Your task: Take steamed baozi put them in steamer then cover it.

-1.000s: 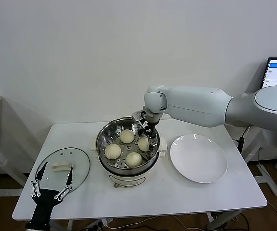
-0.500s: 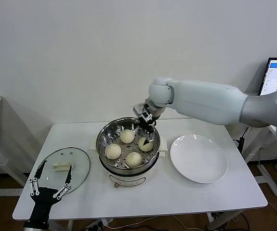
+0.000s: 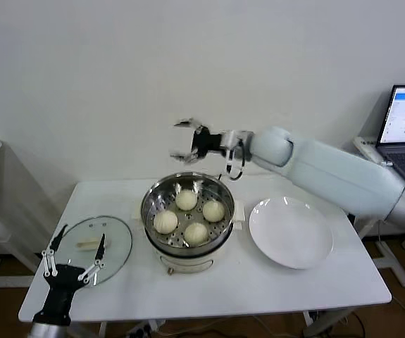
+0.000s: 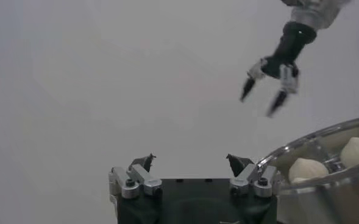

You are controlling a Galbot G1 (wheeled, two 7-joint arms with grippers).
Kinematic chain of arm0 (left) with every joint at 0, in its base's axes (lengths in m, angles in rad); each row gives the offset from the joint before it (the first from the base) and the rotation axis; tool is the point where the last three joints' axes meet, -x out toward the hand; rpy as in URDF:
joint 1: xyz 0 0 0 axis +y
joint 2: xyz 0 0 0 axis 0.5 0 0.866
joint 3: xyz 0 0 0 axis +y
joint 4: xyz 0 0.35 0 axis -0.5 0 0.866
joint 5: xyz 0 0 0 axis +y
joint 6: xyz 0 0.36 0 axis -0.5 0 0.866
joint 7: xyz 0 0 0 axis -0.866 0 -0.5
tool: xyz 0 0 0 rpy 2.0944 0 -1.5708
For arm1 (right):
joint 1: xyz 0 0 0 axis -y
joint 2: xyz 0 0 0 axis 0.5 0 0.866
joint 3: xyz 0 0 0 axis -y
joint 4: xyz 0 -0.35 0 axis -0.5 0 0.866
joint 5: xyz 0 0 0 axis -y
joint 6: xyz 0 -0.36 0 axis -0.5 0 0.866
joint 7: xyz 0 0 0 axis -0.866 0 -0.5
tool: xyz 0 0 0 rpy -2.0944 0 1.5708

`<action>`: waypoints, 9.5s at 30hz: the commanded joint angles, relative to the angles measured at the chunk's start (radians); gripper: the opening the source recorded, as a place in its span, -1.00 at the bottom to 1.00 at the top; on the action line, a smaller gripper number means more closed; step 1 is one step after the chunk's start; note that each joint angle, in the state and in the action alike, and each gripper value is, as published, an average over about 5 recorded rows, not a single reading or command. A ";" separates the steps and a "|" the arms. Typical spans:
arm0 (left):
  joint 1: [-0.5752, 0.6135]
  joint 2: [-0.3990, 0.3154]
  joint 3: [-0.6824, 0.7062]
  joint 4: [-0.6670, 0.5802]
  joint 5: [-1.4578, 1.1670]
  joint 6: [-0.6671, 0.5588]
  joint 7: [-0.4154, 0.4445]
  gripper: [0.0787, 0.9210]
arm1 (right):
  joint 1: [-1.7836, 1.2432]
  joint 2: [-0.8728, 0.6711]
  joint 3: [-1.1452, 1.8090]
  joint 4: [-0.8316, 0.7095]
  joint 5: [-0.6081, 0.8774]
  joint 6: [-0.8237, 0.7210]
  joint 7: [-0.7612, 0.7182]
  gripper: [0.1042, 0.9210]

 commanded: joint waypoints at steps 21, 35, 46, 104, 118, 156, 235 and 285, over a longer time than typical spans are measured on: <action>-0.160 0.100 0.012 0.460 1.026 0.184 -0.356 0.77 | -1.377 0.204 1.274 0.207 -0.169 0.226 0.332 0.76; -0.307 0.085 0.029 0.634 1.127 0.198 -0.383 0.77 | -1.419 0.243 1.298 0.210 -0.191 0.228 0.325 0.76; -0.400 0.092 0.036 0.687 1.134 0.206 -0.381 0.77 | -1.431 0.265 1.287 0.204 -0.233 0.229 0.313 0.76; -0.566 0.085 0.085 0.838 1.137 0.259 -0.320 0.49 | -1.433 0.313 1.285 0.223 -0.307 0.224 0.320 0.76; -0.559 0.089 0.073 0.827 1.091 0.256 -0.314 -0.46 | -1.432 0.323 1.288 0.230 -0.315 0.227 0.323 0.76; -0.711 0.118 0.817 0.004 1.016 0.923 0.059 -0.75 | -1.448 0.358 1.355 0.196 -0.327 0.242 0.324 0.76; -0.758 -0.048 0.800 0.305 1.360 0.918 0.260 -0.75 | -1.414 0.396 1.356 0.152 -0.374 0.236 0.339 0.76; -0.598 0.212 0.758 -0.096 1.049 0.904 0.272 0.77 | -1.418 0.398 1.370 0.143 -0.379 0.219 0.347 0.76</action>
